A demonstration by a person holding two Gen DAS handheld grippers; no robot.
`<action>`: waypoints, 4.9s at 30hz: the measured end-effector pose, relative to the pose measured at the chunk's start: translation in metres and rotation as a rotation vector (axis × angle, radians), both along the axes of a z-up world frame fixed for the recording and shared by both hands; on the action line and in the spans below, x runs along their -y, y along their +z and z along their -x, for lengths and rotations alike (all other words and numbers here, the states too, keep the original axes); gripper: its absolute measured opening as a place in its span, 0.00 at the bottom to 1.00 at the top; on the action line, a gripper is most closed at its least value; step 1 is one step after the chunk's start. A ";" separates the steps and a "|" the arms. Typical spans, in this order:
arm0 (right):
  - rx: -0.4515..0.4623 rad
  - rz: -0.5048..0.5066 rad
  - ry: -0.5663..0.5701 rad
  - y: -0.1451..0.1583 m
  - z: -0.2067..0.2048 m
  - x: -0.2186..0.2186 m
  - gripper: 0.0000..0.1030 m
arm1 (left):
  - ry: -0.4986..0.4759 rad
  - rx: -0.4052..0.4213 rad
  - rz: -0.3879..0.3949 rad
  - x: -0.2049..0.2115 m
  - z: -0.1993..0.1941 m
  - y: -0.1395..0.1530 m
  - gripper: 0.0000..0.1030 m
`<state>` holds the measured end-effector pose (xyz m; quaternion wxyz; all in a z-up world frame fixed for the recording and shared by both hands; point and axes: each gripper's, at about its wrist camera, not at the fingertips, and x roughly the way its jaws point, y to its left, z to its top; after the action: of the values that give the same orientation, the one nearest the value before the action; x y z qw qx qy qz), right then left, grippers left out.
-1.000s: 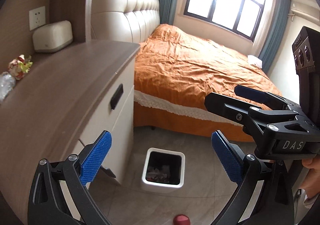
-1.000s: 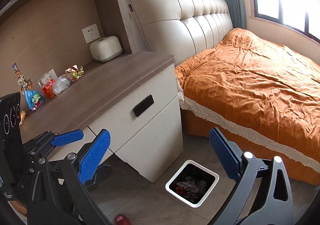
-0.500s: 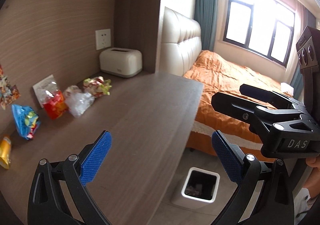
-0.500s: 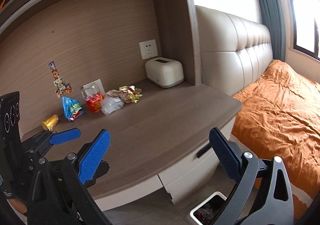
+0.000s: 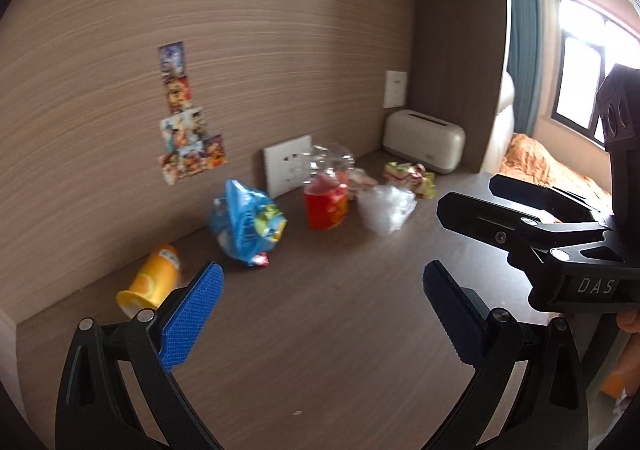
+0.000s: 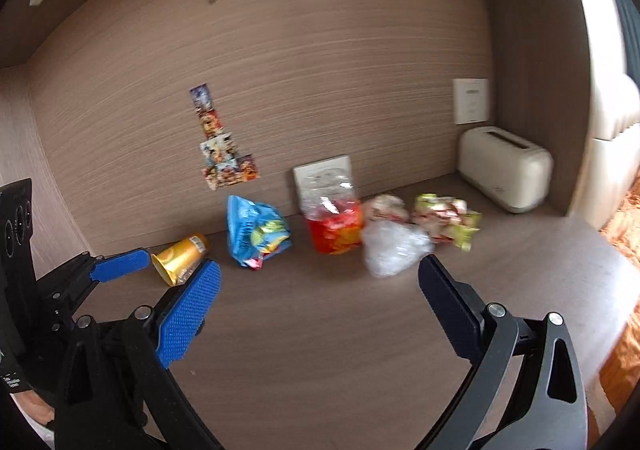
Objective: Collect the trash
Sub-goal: 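Move both open tools back toward the remaining desk trash, then grasp the orange cylindrical can with the left tool while the right tool grasps the blue chip bag, then carry the can and chip bag over the white bin and open both tools, then move both open tools back to the desk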
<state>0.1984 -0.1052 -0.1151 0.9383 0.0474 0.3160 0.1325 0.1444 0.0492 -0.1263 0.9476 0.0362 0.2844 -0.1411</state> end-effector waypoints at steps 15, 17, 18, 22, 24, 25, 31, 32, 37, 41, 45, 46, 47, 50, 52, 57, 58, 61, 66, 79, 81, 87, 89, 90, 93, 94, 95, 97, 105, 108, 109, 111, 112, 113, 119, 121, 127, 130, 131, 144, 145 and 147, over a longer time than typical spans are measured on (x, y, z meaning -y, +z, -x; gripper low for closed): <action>-0.052 0.012 0.142 -0.050 -0.101 -0.110 0.96 | 0.173 -0.097 -0.029 -0.101 -0.076 -0.045 0.95; -0.062 0.023 0.146 -0.054 -0.110 -0.116 0.96 | 0.196 -0.129 -0.051 -0.106 -0.086 -0.053 0.95; -0.066 0.033 0.143 -0.057 -0.114 -0.119 0.96 | 0.200 -0.152 -0.057 -0.109 -0.092 -0.058 0.95; -0.090 0.066 0.141 -0.068 -0.128 -0.129 0.96 | 0.202 -0.211 -0.034 -0.118 -0.106 -0.070 0.95; -0.112 0.090 0.143 -0.075 -0.136 -0.134 0.96 | 0.202 -0.222 -0.024 -0.121 -0.110 -0.073 0.95; -0.119 0.100 0.143 -0.078 -0.138 -0.136 0.96 | 0.202 -0.233 -0.018 -0.122 -0.112 -0.075 0.95; -0.191 0.127 0.151 -0.100 -0.150 -0.146 0.69 | 0.172 -0.322 0.010 -0.121 -0.125 -0.089 0.57; -0.187 0.113 0.147 -0.100 -0.150 -0.145 0.67 | 0.168 -0.317 0.020 -0.121 -0.125 -0.089 0.53; -0.177 0.063 0.140 -0.095 -0.140 -0.136 0.59 | 0.194 -0.278 0.036 -0.123 -0.114 -0.083 0.53; -0.159 0.050 0.146 -0.083 -0.121 -0.127 0.59 | 0.188 -0.265 0.030 -0.114 -0.103 -0.073 0.53; -0.133 0.028 0.141 -0.065 -0.098 -0.112 0.59 | 0.168 -0.232 0.001 -0.094 -0.086 -0.057 0.53; -0.125 0.024 0.133 -0.060 -0.092 -0.098 0.59 | 0.158 -0.224 0.005 -0.088 -0.081 -0.053 0.53; -0.118 0.023 0.126 -0.055 -0.086 -0.092 0.59 | 0.147 -0.221 0.009 -0.082 -0.078 -0.049 0.53; -0.092 0.024 0.089 -0.040 -0.067 -0.069 0.59 | 0.104 -0.206 0.000 -0.056 -0.064 -0.039 0.53; -0.085 0.018 0.058 -0.031 -0.051 -0.045 0.59 | 0.067 -0.195 0.003 -0.032 -0.058 -0.032 0.53; -0.073 0.032 -0.046 -0.010 0.001 0.016 0.59 | -0.027 -0.164 0.009 0.026 -0.032 -0.017 0.53; -0.073 0.035 -0.070 -0.006 0.014 0.026 0.59 | -0.046 -0.159 0.006 0.037 -0.029 -0.016 0.53; -0.076 0.039 -0.139 0.005 0.041 0.061 0.59 | -0.127 -0.153 0.002 0.087 -0.014 -0.013 0.53; -0.093 0.044 -0.258 0.003 0.092 0.121 0.59 | -0.251 -0.155 -0.009 0.149 0.021 -0.014 0.53; -0.139 0.054 -0.492 -0.013 0.197 0.230 0.59 | -0.490 -0.191 -0.048 0.282 0.088 -0.051 0.53; -0.154 0.059 -0.525 -0.020 0.211 0.244 0.59 | -0.520 -0.203 -0.058 0.299 0.098 -0.062 0.53; -0.208 0.048 -0.609 -0.055 0.240 0.277 0.59 | -0.606 -0.244 -0.095 0.344 0.113 -0.107 0.53; -0.228 0.043 -0.632 -0.073 0.248 0.289 0.59 | -0.636 -0.260 -0.109 0.359 0.119 -0.127 0.53; -0.237 0.042 -0.641 -0.081 0.251 0.293 0.59 | -0.648 -0.266 -0.116 0.365 0.120 -0.137 0.53; -0.278 0.024 -0.669 -0.113 0.260 0.311 0.59 | -0.684 -0.287 -0.144 0.385 0.125 -0.174 0.53; -0.291 0.019 -0.678 -0.125 0.263 0.317 0.59 | -0.693 -0.295 -0.156 0.391 0.126 -0.189 0.53; -0.301 0.014 -0.684 -0.137 0.266 0.322 0.59 | -0.700 -0.308 -0.162 0.397 0.127 -0.203 0.53; -0.323 0.007 -0.691 -0.165 0.268 0.332 0.59 | -0.708 -0.344 -0.172 0.407 0.125 -0.235 0.53; -0.426 -0.016 -0.711 -0.292 0.268 0.369 0.59 | -0.742 -0.449 -0.234 0.446 0.121 -0.366 0.53; -0.439 0.002 -0.715 -0.332 0.268 0.378 0.59 | -0.748 -0.479 -0.247 0.454 0.113 -0.411 0.53; -0.454 0.011 -0.714 -0.349 0.267 0.380 0.59 | -0.747 -0.485 -0.253 0.457 0.112 -0.422 0.53; -0.477 0.006 -0.716 -0.375 0.268 0.384 0.63 | -0.746 -0.503 -0.266 0.459 0.109 -0.451 0.56; -0.490 -0.003 -0.717 -0.390 0.269 0.386 0.67 | -0.749 -0.520 -0.273 0.461 0.108 -0.464 0.69; -0.504 -0.014 -0.715 -0.403 0.270 0.388 0.81 | -0.748 -0.529 -0.277 0.462 0.107 -0.474 0.95; -0.548 -0.005 -0.746 -0.448 0.283 0.393 0.96 | -0.727 -0.548 -0.297 0.458 0.105 -0.512 0.95; -0.563 -0.016 -0.744 -0.454 0.284 0.394 0.96 | -0.717 -0.551 -0.302 0.456 0.103 -0.514 0.95; -0.559 -0.013 -0.735 -0.438 0.282 0.391 0.96 | -0.699 -0.538 -0.282 0.453 0.100 -0.493 0.95; -0.555 -0.013 -0.742 -0.424 0.280 0.390 0.96 | -0.699 -0.524 -0.279 0.450 0.099 -0.478 0.95; -0.550 -0.019 -0.741 -0.418 0.280 0.390 0.96 | -0.698 -0.519 -0.278 0.449 0.099 -0.471 0.95; -0.388 0.012 -0.792 -0.275 0.283 0.372 0.96 | -0.618 -0.414 -0.160 0.419 0.113 -0.332 0.95; -0.373 0.017 -0.791 -0.263 0.283 0.371 0.96 | -0.611 -0.405 -0.150 0.416 0.116 -0.319 0.95; -0.343 0.029 -0.788 -0.235 0.284 0.363 0.96 | -0.605 -0.391 -0.135 0.411 0.120 -0.295 0.95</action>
<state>-0.0855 -0.4684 -0.3502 0.8515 0.1725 0.4271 -0.2505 0.0241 -0.3621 -0.4218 0.7863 0.1532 0.4453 -0.4000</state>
